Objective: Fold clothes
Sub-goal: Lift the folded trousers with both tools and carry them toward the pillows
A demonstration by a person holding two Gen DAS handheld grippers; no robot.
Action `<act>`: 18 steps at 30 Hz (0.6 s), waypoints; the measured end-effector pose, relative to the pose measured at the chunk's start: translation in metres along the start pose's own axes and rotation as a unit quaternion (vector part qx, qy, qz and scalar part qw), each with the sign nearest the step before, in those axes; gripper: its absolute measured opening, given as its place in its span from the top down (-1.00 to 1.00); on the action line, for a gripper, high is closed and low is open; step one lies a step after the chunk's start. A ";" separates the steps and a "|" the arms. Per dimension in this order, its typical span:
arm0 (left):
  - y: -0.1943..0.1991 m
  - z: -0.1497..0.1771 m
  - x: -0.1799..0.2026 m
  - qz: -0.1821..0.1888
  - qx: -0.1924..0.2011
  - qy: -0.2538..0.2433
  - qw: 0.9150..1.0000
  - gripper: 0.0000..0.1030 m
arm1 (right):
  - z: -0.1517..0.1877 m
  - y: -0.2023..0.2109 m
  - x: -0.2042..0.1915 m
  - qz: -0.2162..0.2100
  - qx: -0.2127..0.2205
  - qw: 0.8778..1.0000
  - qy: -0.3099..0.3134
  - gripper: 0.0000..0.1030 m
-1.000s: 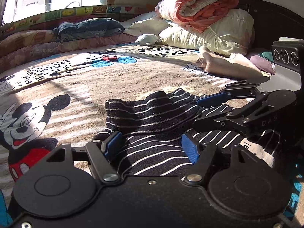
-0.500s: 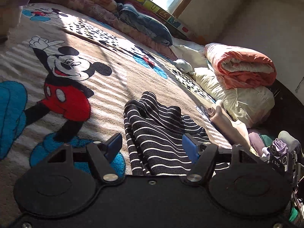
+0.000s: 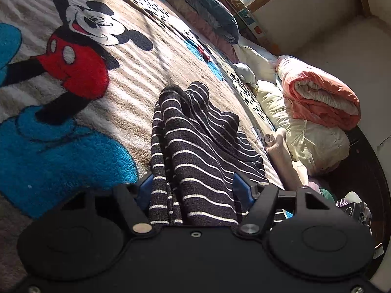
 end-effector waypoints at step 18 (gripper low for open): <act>0.037 -0.003 0.031 0.111 0.051 0.090 0.988 0.40 | -0.007 0.053 -0.014 -0.105 0.029 0.993 -0.048 0.33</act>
Point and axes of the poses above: each gripper's, at about its wrist camera, not at the fingertips, and y roughly against the way its jaws point, x to its right, z to its underside, the point moved 7 cm from there along -y, roughly the way its jaws point, and after that the axes turned 7 degrees about -y, right-handed, at the moved point
